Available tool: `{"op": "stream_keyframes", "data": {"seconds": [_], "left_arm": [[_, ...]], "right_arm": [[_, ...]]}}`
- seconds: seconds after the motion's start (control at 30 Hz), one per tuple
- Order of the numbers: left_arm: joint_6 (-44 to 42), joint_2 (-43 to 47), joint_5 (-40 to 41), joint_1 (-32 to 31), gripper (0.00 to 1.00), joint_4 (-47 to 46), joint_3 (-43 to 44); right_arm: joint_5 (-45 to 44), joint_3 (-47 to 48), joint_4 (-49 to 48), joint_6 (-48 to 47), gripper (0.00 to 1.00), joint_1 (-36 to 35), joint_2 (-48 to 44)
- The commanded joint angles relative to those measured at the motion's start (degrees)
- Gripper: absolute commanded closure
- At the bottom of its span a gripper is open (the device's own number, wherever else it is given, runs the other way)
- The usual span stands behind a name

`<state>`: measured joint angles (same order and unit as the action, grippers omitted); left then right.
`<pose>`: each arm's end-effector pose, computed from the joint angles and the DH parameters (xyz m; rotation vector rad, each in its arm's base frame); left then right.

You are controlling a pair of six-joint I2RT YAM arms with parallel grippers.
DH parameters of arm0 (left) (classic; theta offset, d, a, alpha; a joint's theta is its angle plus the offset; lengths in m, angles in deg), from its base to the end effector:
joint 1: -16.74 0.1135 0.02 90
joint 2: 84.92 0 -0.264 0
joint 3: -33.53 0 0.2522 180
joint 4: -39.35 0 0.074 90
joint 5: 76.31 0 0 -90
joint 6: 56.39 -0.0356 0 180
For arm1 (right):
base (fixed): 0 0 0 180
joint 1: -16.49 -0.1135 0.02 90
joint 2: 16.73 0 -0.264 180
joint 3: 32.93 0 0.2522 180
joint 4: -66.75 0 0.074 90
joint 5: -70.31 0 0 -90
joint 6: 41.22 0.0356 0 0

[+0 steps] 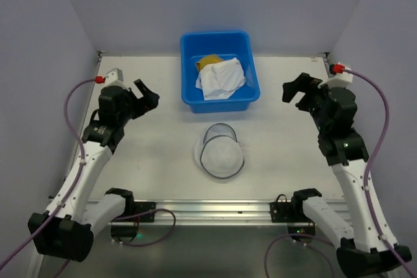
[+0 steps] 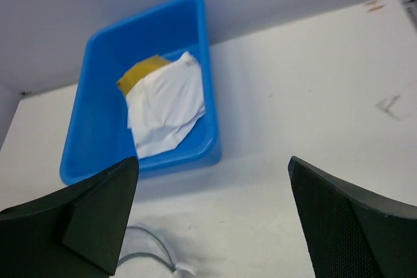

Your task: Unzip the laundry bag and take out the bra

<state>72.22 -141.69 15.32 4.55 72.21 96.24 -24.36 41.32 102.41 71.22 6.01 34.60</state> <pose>0.2191 -0.0463 0.3108 -0.4933 2.0220 -0.5212 0.1914 0.0325 0.3937 0.2464 1.7882 0.3380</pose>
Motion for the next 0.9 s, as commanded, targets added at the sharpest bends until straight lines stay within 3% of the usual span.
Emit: {"op": "stream_keyframes", "data": {"seconds": [0.0, 0.33, 0.63, 0.87], "left_arm": [[-7.0, 4.7, -2.8, 5.8, 0.00, 7.4, 6.6], [-13.6, 17.7, 10.9, 7.1, 0.00, 19.8, 21.4], [-17.1, 23.8, 19.4, 6.7, 0.00, 25.7, 29.8], [-17.0, 26.7, 21.0, 5.4, 0.00, 27.9, 31.6]], "right_arm": [[-10.0, 1.9, 5.4, -3.2, 0.01, 0.7, -8.8], [-10.1, 3.1, 6.1, -10.3, 0.01, 0.6, -30.0], [-9.4, 1.6, 6.2, -13.3, 0.01, 0.6, -39.5], [-9.7, -0.1, 6.1, -14.8, 0.01, 0.6, -44.4]]}}
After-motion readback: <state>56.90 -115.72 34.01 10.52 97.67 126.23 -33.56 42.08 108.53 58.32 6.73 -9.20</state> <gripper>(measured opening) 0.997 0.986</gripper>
